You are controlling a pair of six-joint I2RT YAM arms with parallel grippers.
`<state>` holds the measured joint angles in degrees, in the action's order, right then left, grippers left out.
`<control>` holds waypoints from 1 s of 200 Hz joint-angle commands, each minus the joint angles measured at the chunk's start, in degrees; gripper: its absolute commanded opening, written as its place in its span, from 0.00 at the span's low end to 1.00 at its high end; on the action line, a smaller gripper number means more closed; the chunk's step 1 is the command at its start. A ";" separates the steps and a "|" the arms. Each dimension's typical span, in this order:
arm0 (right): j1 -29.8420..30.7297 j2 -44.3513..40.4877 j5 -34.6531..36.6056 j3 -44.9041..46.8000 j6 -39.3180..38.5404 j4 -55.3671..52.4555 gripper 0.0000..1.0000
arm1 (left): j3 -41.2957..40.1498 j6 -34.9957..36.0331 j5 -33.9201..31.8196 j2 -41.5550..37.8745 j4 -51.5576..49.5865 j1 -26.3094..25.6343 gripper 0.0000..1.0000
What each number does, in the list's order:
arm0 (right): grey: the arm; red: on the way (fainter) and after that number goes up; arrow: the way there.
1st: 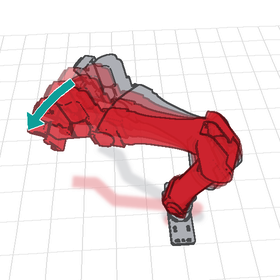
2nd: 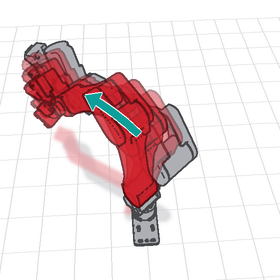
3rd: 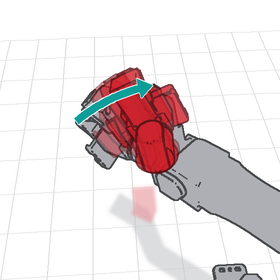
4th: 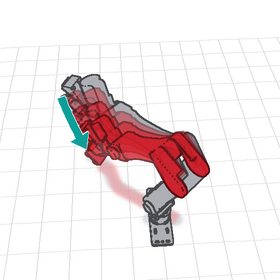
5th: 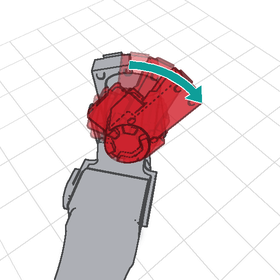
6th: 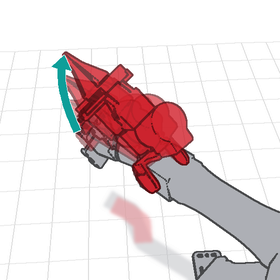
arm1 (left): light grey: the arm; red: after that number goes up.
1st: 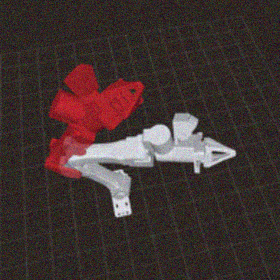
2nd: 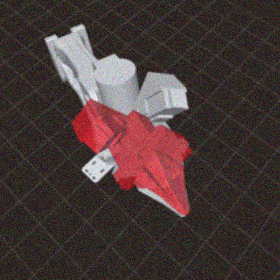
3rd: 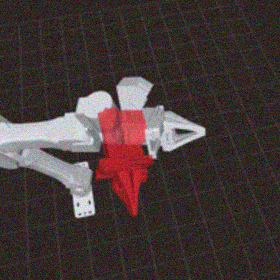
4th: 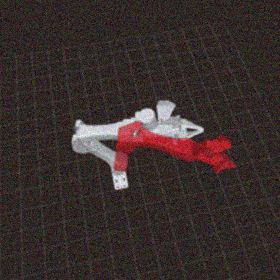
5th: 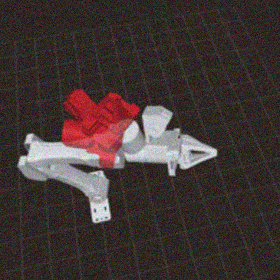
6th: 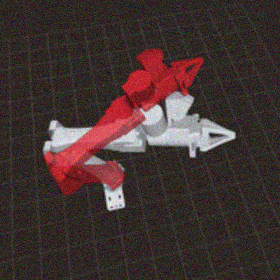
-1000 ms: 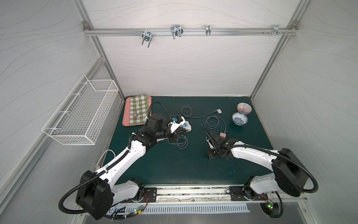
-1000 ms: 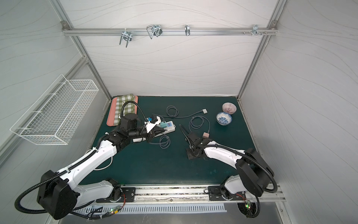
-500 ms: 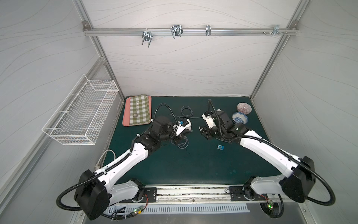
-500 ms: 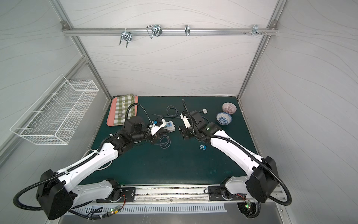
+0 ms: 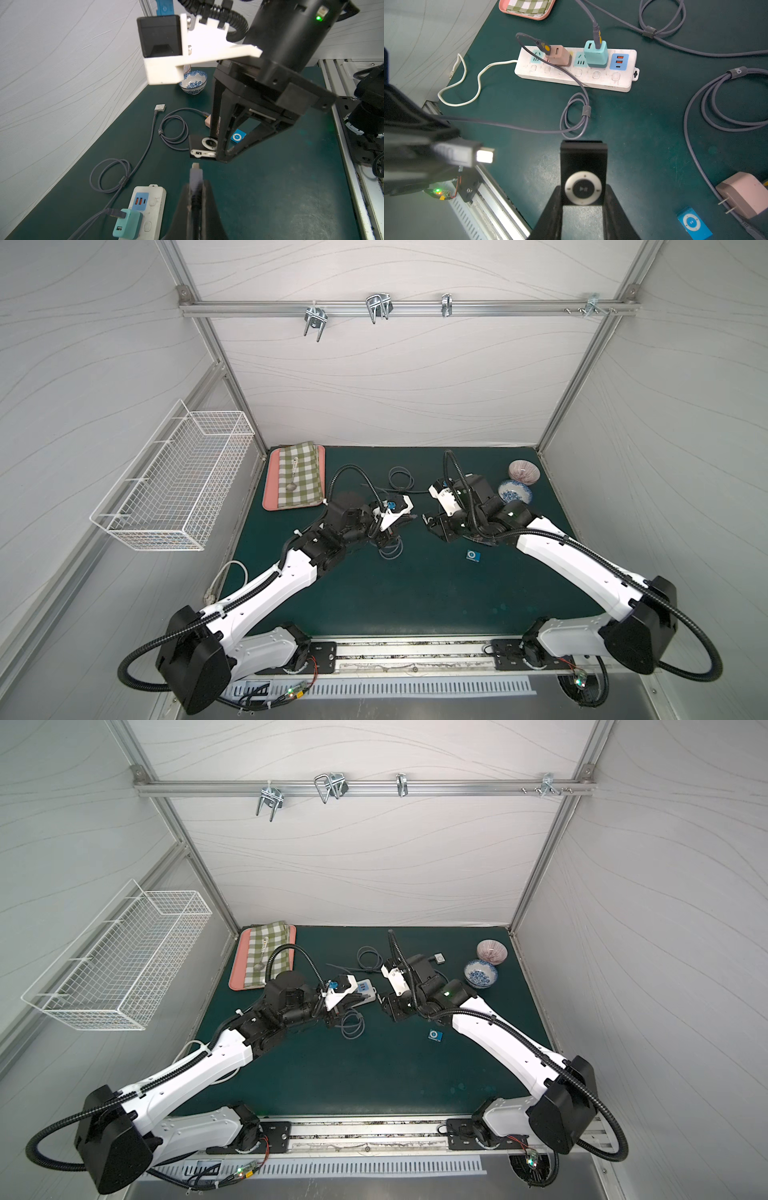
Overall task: Charge mp3
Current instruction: Insert the charging cable into the MP3 player.
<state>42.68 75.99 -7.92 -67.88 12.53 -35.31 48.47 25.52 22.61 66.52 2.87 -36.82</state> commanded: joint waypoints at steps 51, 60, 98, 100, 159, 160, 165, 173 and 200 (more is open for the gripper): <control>0.80 -0.55 -1.50 -1.51 0.12 -0.43 0.23 | 1.28 1.34 -0.92 2.96 3.68 -1.45 0.00; 0.77 -0.51 -1.49 -1.72 0.03 -0.46 0.23 | 1.49 1.29 -1.49 3.46 3.37 -1.53 0.00; 0.86 -0.22 -2.53 -2.26 0.37 -0.87 0.23 | 1.79 1.34 -2.03 4.39 3.35 -1.76 0.00; 0.88 -0.22 -2.71 -2.19 0.45 -0.83 0.23 | 1.80 1.30 -2.11 4.40 3.38 -1.74 0.00; 1.33 -0.05 -3.24 -1.89 0.44 -1.23 0.22 | 1.87 0.76 -2.05 4.59 4.81 -1.83 0.00; 1.39 0.00 -3.24 -1.90 0.50 -1.28 0.22 | 1.88 0.76 -2.05 4.54 4.84 -1.84 0.00; 1.42 0.12 -3.27 -1.91 0.47 -1.18 0.22 | 1.92 0.84 -1.92 4.55 4.86 -1.81 0.00; 1.40 0.34 -3.25 -1.99 0.54 -1.25 0.22 | 1.81 0.85 -1.78 4.41 5.00 -1.89 0.00; 1.39 0.50 -3.62 -2.50 0.20 -1.47 0.22 | 1.67 1.04 -1.93 4.49 5.28 -2.10 0.00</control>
<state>43.18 76.03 -9.13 -68.42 12.67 -35.73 48.49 25.54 21.12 70.61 4.58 -38.41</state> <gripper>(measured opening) 0.299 0.048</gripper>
